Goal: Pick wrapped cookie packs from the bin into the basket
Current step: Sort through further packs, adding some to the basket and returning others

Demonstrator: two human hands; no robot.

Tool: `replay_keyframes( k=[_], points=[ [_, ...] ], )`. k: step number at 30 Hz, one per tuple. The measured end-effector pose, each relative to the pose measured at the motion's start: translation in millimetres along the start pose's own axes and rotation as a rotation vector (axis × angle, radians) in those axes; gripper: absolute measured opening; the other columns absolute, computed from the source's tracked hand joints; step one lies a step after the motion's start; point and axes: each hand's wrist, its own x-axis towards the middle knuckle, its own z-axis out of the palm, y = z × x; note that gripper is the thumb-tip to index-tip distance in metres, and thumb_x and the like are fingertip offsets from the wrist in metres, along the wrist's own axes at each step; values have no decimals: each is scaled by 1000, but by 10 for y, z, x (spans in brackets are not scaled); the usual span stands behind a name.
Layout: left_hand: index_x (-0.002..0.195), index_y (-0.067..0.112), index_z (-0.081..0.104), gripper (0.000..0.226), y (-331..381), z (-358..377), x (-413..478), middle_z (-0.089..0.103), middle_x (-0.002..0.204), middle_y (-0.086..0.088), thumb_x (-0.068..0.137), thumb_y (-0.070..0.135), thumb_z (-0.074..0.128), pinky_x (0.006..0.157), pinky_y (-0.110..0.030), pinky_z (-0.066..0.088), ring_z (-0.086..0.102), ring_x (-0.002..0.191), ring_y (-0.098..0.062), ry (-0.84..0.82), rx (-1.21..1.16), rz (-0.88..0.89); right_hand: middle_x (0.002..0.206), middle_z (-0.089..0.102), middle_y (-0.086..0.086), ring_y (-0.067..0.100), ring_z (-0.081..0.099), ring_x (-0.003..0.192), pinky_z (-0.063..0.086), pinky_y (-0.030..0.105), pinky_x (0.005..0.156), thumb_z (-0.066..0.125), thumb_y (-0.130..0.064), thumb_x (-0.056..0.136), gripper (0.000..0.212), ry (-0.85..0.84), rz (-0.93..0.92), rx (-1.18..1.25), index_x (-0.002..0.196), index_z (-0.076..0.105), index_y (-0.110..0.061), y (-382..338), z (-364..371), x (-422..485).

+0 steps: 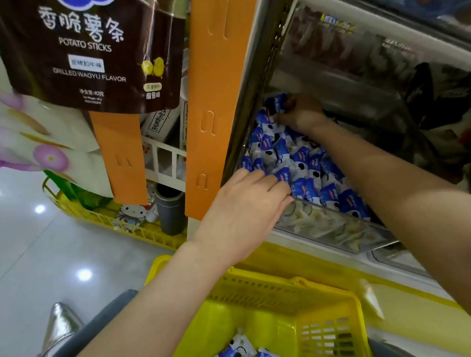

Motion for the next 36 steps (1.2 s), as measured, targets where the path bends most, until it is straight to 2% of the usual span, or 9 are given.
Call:
replay_keyframes(
  k=[7, 12, 15, 18, 23, 28, 31, 33, 36],
  points=[
    [89, 15, 65, 29, 9, 11, 9, 66, 79, 0, 92, 25, 38, 71, -32, 43, 58, 75, -20, 18, 9, 5, 113, 61, 14, 24, 58, 102, 40, 27, 75, 63, -28, 87, 35, -33, -40, -108, 111, 61, -3, -75, -34, 36],
    [90, 15, 65, 29, 7, 8, 10, 66, 80, 1, 92, 25, 38, 71, -31, 43, 59, 75, -19, 25, 12, 11, 105, 61, 13, 26, 59, 98, 41, 28, 77, 66, -26, 84, 28, -104, -121, -249, 101, 60, -3, -109, -140, 131],
    [90, 16, 65, 30, -2, 12, 10, 66, 80, 1, 92, 26, 37, 72, -31, 43, 59, 75, -18, 34, 9, 15, 91, 54, -1, 18, 53, 95, 40, 26, 80, 61, -17, 88, 27, 66, -191, -4, 110, 55, -3, -106, -87, 129],
    [90, 17, 65, 31, -3, 20, 7, 66, 80, 2, 92, 26, 36, 73, -31, 43, 58, 76, -17, 39, 7, 14, 102, 61, 7, 13, 51, 91, 41, 25, 81, 57, -16, 90, 22, 168, -202, 150, 109, 58, -4, -91, 6, 101],
    [90, 18, 65, 31, -5, 35, 12, 66, 79, 3, 93, 27, 35, 72, -30, 43, 58, 74, -16, 50, 14, 15, 106, 63, 15, 18, 55, 90, 39, 24, 79, 55, -18, 92, 22, 88, -246, 96, 103, 64, -2, -70, 25, 150],
    [91, 17, 65, 33, 0, 44, 9, 66, 79, 3, 93, 27, 34, 71, -30, 43, 57, 74, -16, 51, 10, 16, 108, 64, 12, 21, 59, 93, 46, 30, 84, 56, -21, 92, 25, -26, -235, 55, 109, 62, -4, -67, -88, 235],
    [91, 18, 65, 36, 0, 39, 8, 66, 79, 3, 93, 28, 31, 71, -30, 44, 58, 73, -15, 51, 13, 19, 89, 60, -2, 8, 52, 74, 41, 16, 67, 56, -28, 91, 28, -148, -265, -49, 108, 61, -7, -40, -152, 241],
    [90, 19, 65, 36, -2, 36, 9, 66, 78, 4, 92, 28, 31, 70, -29, 44, 58, 73, -15, 55, 22, 19, 76, 52, -9, 4, 47, 65, 35, 15, 59, 60, -27, 89, 27, -147, -268, -59, 106, 60, -7, -32, -131, 234],
    [92, 18, 65, 35, 1, 40, 11, 67, 80, 3, 93, 28, 32, 71, -30, 45, 58, 74, -15, 50, 16, 25, 95, 60, 3, 16, 56, 82, 44, 26, 71, 65, -23, 85, 32, -44, -263, 25, 110, 57, -4, -12, -30, 241]
  ],
)
